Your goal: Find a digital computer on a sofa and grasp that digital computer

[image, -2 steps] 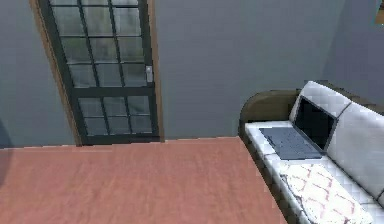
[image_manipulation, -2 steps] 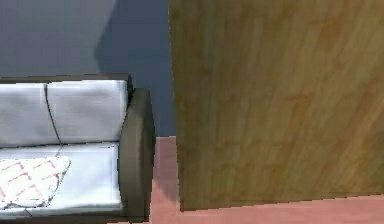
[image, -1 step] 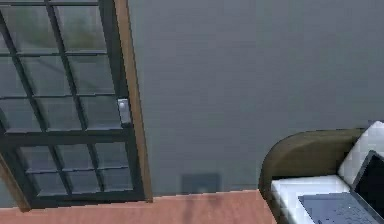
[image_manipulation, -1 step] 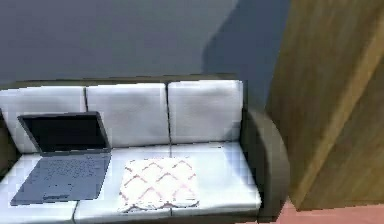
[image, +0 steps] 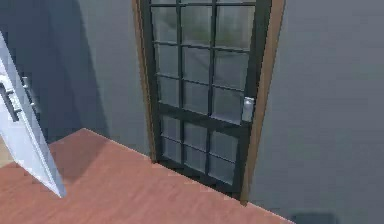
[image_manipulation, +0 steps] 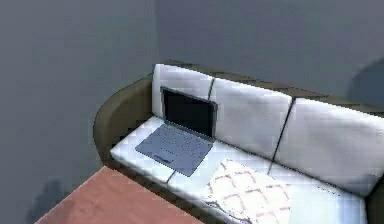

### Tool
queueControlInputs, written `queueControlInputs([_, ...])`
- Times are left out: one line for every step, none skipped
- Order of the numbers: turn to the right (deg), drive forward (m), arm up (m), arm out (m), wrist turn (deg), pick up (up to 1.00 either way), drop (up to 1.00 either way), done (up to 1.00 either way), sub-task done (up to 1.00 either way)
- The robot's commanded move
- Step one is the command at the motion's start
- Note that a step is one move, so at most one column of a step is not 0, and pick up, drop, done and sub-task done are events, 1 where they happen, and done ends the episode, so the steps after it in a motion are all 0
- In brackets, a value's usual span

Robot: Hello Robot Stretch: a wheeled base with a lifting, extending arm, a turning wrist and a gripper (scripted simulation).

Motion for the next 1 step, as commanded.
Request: queueControlInputs([45.0, 0.00, 0.00, 0.00, 0.0, 0.00, 0.00, 0.00, 0.00])
